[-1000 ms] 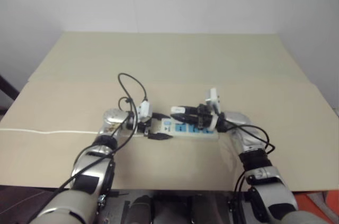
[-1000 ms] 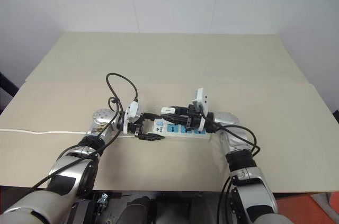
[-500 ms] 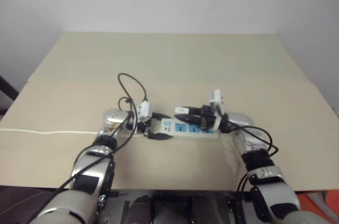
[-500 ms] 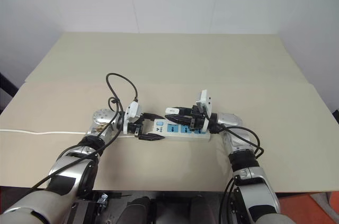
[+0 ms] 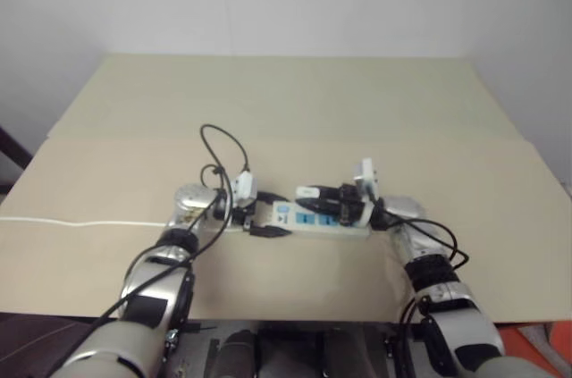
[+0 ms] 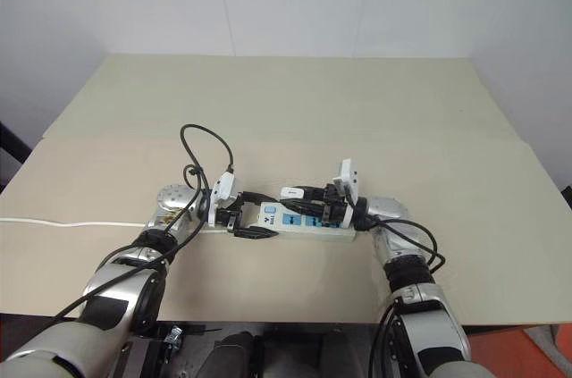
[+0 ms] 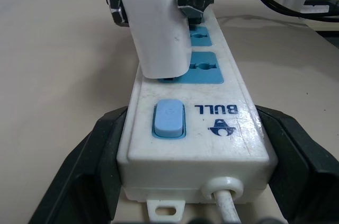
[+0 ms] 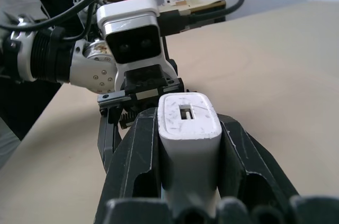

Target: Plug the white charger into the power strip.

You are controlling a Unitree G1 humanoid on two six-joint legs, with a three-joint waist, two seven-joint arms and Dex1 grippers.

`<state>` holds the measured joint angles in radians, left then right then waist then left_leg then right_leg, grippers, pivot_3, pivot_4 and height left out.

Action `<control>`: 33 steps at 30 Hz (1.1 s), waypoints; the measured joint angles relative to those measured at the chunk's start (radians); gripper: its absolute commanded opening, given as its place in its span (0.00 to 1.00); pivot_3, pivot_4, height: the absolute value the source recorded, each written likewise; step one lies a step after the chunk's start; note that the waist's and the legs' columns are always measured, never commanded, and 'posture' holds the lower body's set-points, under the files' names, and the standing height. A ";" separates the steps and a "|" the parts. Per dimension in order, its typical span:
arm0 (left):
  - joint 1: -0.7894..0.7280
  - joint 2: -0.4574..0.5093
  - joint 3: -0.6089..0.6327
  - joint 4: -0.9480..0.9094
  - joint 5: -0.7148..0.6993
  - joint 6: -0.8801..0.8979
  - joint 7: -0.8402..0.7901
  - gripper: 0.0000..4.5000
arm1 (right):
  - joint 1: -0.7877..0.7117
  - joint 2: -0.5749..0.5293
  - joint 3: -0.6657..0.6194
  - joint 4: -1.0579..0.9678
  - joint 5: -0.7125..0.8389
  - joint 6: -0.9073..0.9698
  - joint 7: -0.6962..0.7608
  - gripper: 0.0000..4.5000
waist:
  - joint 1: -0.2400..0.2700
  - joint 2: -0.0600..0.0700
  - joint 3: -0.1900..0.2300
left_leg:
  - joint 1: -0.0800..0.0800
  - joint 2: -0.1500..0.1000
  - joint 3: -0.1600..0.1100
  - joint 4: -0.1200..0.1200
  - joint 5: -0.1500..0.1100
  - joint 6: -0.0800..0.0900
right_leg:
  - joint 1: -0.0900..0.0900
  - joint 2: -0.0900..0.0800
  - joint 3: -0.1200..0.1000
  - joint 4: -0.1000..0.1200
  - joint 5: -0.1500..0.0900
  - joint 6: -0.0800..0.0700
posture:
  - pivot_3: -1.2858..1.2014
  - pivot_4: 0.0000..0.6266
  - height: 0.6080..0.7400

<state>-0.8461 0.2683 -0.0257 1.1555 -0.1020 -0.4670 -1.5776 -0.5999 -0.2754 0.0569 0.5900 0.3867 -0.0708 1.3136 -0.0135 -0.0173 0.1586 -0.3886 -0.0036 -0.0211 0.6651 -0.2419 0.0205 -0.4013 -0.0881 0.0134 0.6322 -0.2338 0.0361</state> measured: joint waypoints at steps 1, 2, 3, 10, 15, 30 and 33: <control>0.000 0.000 0.002 0.000 -0.002 0.013 -0.001 0.73 | -0.006 0.003 0.000 0.015 -0.002 -0.013 0.003 0.25 | 0.000 0.000 0.000 | 0.001 0.000 0.000 0.000 0.000 0.000 | 0.001 0.000 0.000 0.000 0.000 0.000 | 0.52 0.24 1.00; 0.000 0.000 0.002 0.000 -0.003 0.019 -0.002 0.73 | -0.010 0.004 0.000 0.024 -0.003 -0.020 0.008 0.25 | -0.001 0.000 0.000 | 0.002 0.000 0.000 0.000 0.000 0.000 | 0.001 0.000 0.000 0.000 0.000 0.000 | 0.52 0.24 1.00; 0.000 0.000 0.003 0.000 -0.003 0.025 -0.003 0.73 | -0.012 0.005 -0.001 0.033 -0.003 -0.029 0.013 0.25 | -0.001 0.000 0.000 | 0.003 0.000 0.000 0.000 0.000 0.000 | 0.003 0.000 0.000 0.000 0.000 0.000 | 0.52 0.24 1.00; 0.002 0.000 0.003 -0.002 -0.004 0.034 -0.004 0.73 | -0.016 0.011 0.000 0.071 -0.012 -0.078 0.036 0.25 | -0.002 0.000 0.000 | 0.007 0.001 -0.001 0.000 0.000 0.000 | 0.008 0.001 0.000 -0.001 0.000 0.000 | 0.52 0.24 1.00; 0.004 0.002 0.002 -0.002 -0.004 0.034 -0.003 0.73 | -0.024 0.014 0.007 0.089 -0.012 -0.078 0.043 0.25 | -0.003 0.000 0.000 | 0.009 0.001 -0.002 0.000 0.000 0.000 | 0.010 0.001 0.000 -0.001 0.000 0.000 | 0.52 0.24 1.00; 0.019 0.006 0.001 -0.002 0.000 0.032 0.002 0.73 | -0.011 0.027 0.019 0.126 -0.053 -0.195 0.051 0.25 | -0.004 -0.005 -0.004 | 0.015 0.002 -0.003 -0.003 0.000 0.000 | 0.013 0.002 0.000 -0.002 0.000 0.000 | 0.52 0.24 1.00; 0.021 0.007 0.001 -0.002 0.001 0.032 0.004 0.73 | -0.016 0.028 0.022 0.134 -0.055 -0.194 0.052 0.25 | -0.005 -0.005 -0.004 | 0.016 0.002 -0.003 -0.003 0.000 0.000 | 0.013 0.002 0.000 -0.002 0.000 0.000 | 0.52 0.24 1.00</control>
<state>-0.8252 0.2754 -0.0250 1.1532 -0.1012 -0.4349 -1.5733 -0.6162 -0.2478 0.0792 0.7241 0.3318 -0.2648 1.3656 -0.0181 -0.0228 0.1543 -0.3730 -0.0018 -0.0243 0.6622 -0.2422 0.0205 -0.3880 -0.0865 0.0137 0.6299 -0.2342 0.0361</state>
